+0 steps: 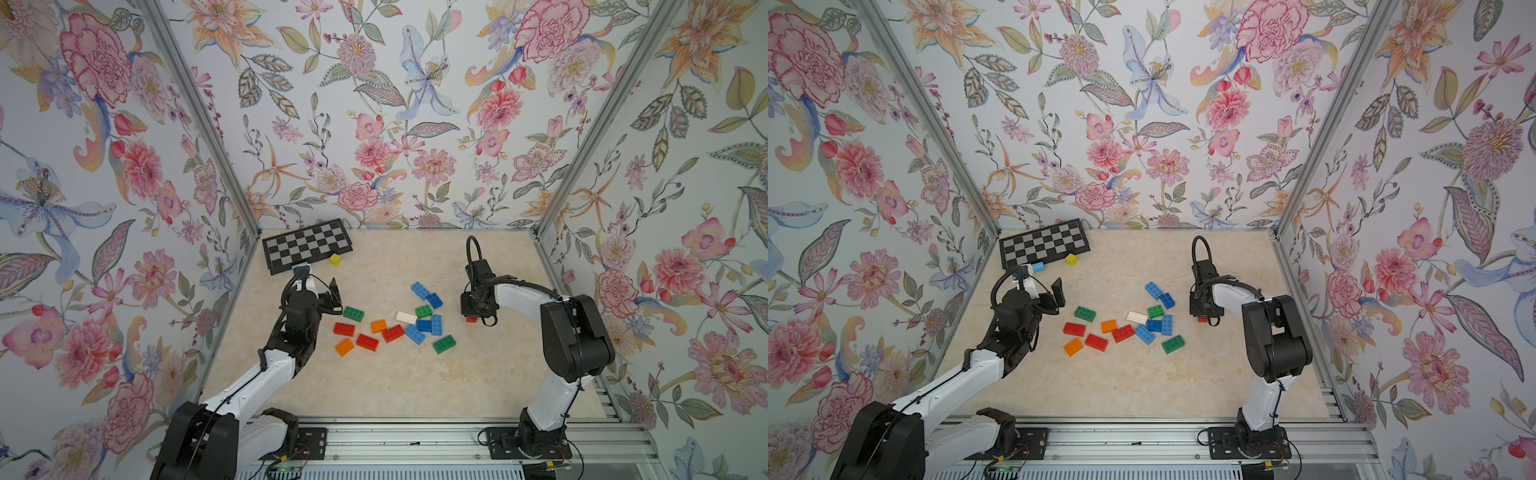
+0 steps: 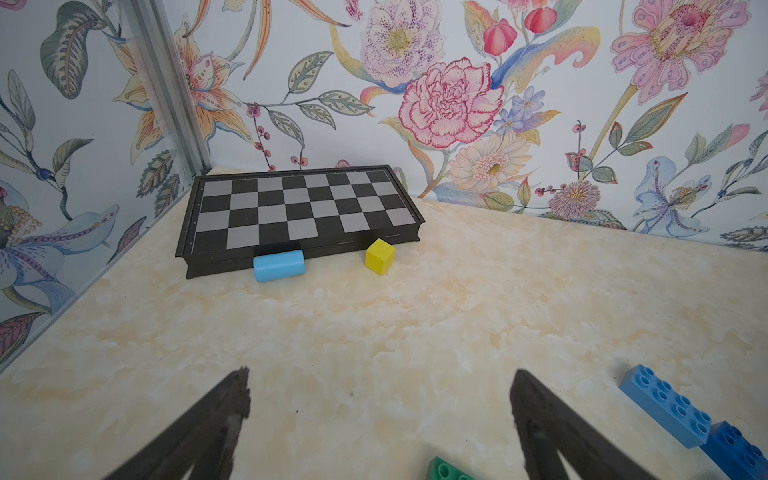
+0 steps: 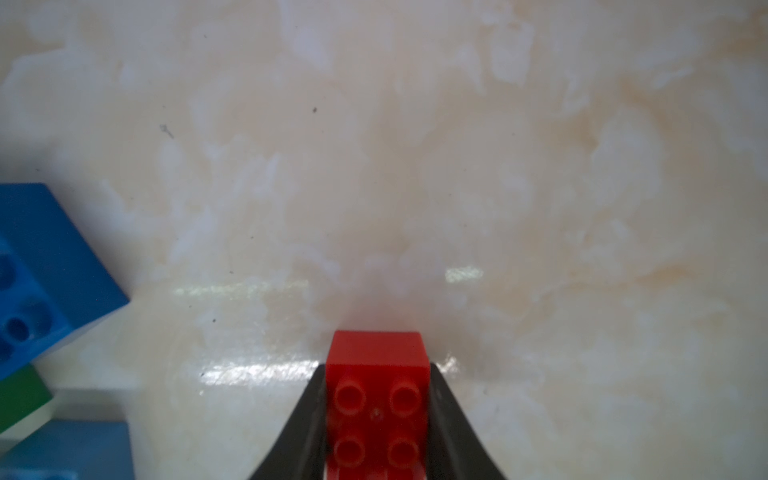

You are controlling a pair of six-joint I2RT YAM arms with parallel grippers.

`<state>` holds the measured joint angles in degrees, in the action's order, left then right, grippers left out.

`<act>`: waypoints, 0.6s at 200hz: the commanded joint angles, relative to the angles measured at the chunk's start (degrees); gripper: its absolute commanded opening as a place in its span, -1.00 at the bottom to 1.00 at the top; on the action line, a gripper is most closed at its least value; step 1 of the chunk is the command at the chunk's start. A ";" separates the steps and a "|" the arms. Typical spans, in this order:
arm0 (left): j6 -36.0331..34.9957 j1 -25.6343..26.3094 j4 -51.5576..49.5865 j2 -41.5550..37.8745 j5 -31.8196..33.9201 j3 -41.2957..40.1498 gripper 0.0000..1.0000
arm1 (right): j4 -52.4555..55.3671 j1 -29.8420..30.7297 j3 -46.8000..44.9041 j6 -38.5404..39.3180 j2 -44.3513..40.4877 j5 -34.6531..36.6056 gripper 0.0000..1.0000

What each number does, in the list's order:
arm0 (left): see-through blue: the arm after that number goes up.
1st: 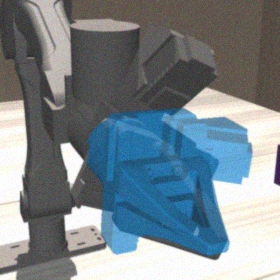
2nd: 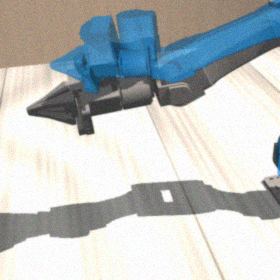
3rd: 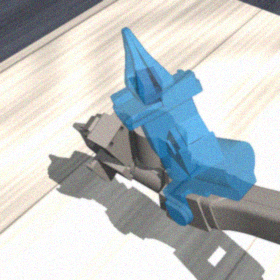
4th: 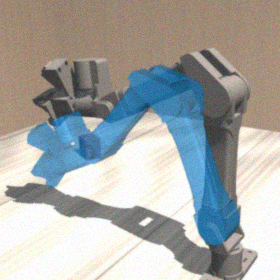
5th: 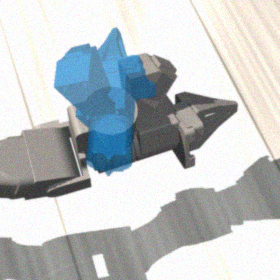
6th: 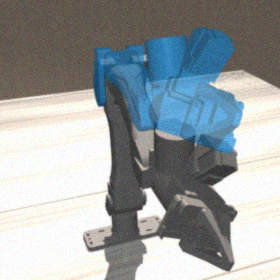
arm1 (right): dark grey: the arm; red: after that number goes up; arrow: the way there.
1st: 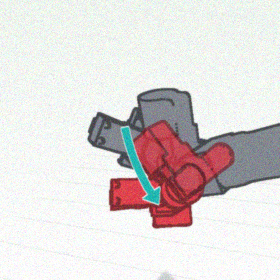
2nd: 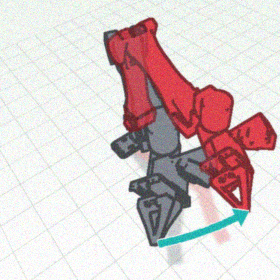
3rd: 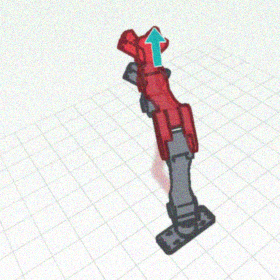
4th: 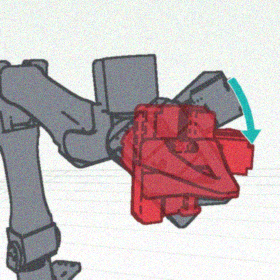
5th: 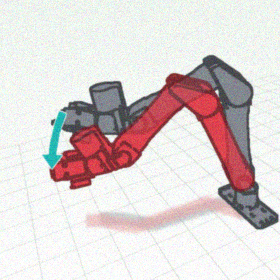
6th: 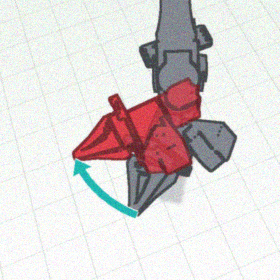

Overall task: Assemble a rectangle with lego
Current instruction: Move the lego brick at the center of the board.

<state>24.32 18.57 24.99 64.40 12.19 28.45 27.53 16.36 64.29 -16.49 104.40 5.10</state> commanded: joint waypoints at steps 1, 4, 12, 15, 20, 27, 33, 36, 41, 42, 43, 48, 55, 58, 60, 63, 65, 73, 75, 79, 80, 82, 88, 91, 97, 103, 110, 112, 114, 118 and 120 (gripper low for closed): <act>1.35 0.42 0.02 -0.80 -1.11 0.50 0.98 | 1.57 -0.19 -0.46 -1.07 1.55 1.08 -0.69; 1.27 0.42 0.25 -1.05 -1.11 0.33 0.98 | 1.56 -0.19 -0.52 -1.15 1.51 1.13 -0.66; 1.13 0.42 0.85 -1.61 -1.26 -0.20 0.98 | 1.56 -0.19 -0.78 -1.34 1.30 1.48 -0.58; 1.11 0.42 1.02 -1.81 -1.28 -0.36 0.98 | 1.56 -0.19 -0.83 -1.49 1.25 1.60 -0.54; 1.09 0.43 1.26 -2.17 -1.22 -0.61 0.98 | 1.61 -0.20 -0.92 -1.57 1.06 1.90 -0.48; 1.08 0.42 1.47 -2.52 -1.12 -0.84 0.98 | 1.57 -0.19 -1.01 -1.57 0.77 1.95 -0.41; 1.17 0.42 1.62 -2.90 -1.11 -1.01 0.98 | 1.56 -0.19 -1.14 -1.73 0.44 1.93 -0.32; 1.10 0.44 1.62 -3.07 -1.11 -1.02 0.98 | 1.56 -0.25 -1.18 -1.74 0.34 2.02 -0.27; 1.02 0.42 1.64 -3.22 -1.17 -1.16 0.98 | 1.56 -0.28 -1.19 -1.71 0.13 2.02 -0.21; 0.97 0.42 1.59 -3.31 -1.19 -1.14 0.98 | 1.56 -0.28 -1.19 -1.70 0.07 1.97 -0.20; 0.94 0.42 1.53 -3.36 -1.19 -1.17 0.98 | 1.56 -0.28 -1.19 -1.75 0.00 1.95 -0.18; 0.78 0.42 1.41 -3.56 -1.20 -1.03 0.98 | 1.56 -0.28 -1.15 -1.78 -0.30 1.93 -0.11; 0.44 0.42 0.99 -3.83 -1.13 -0.95 0.98 | 1.58 -0.28 -1.10 -1.86 -0.69 1.84 0.01; 0.32 0.42 0.73 -3.91 -1.12 -0.94 0.98 | 1.58 -0.28 -1.10 -1.89 -0.91 1.84 0.06; 0.24 0.42 0.60 -3.99 -1.05 -0.96 0.98 | 1.63 -0.28 -1.05 -1.90 -1.07 1.84 0.08; 0.21 0.43 0.35 -4.14 -0.96 -0.94 0.98 | 1.63 -0.28 -0.97 -1.88 -1.24 1.80 0.12; 0.21 0.46 0.24 -4.16 -0.83 -0.98 0.98 | 1.71 -0.32 -0.94 -1.88 -1.35 1.76 0.14; 0.21 0.42 -0.40 -4.33 -0.40 -0.90 0.98 | 2.07 -0.28 -0.54 -1.98 -2.05 1.65 0.23; 0.14 0.42 -0.50 -4.43 -0.41 -0.86 0.98 | 2.20 -0.28 -0.43 -2.08 -2.26 1.66 0.25; 0.12 0.41 -0.74 -4.43 -0.26 -0.83 0.98 | 2.40 -0.28 -0.25 -2.24 -2.62 1.71 0.27; 0.12 0.41 -0.78 -4.49 -0.25 -0.79 0.98 | 2.47 -0.32 -0.19 -2.28 -2.79 1.69 0.28; 0.12 0.44 -0.92 -4.47 -0.24 -0.73 0.98 | 2.58 -0.29 -0.08 -2.44 -3.02 1.63 0.29; 0.12 0.43 -1.36 -4.62 -0.15 -0.55 0.98 | 3.05 -0.28 0.25 -2.72 -3.80 1.45 0.31; 0.12 0.42 -1.44 -4.73 -0.10 -0.44 0.98 | 3.29 -0.28 0.41 -2.94 -4.19 1.30 0.31; 0.08 0.46 -1.61 -4.97 -0.14 -0.26 0.98 | 3.66 -0.25 0.68 -3.33 -5.05 1.02 0.32; 0.12 0.44 -1.75 -5.27 -0.10 -0.15 0.98 | 4.01 -0.08 0.91 -3.95 -6.00 0.90 0.31; 0.20 0.43 -1.75 -5.68 -0.23 -0.12 0.98 | 4.49 0.34 1.09 -4.86 -7.35 0.75 0.32; 0.20 0.46 -1.69 -5.84 -0.34 -0.07 0.98 | 4.60 0.45 1.10 -5.11 -7.65 0.64 0.32; 0.21 0.43 -1.72 -6.01 -0.39 -0.11 0.98 | 4.70 0.65 1.05 -5.43 -8.08 0.51 0.32; 0.21 0.46 -1.71 -6.23 -0.56 -0.11 0.98 | 4.76 1.11 1.05 -6.04 -8.76 0.23 0.31; 0.21 0.43 -1.70 -6.37 -0.64 -0.11 0.98 | 4.80 1.34 0.91 -6.30 -9.06 0.14 0.31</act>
<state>24.47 18.57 24.16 60.05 11.77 28.12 29.65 16.45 63.99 -19.25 101.03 5.80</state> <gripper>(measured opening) 0.989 0.656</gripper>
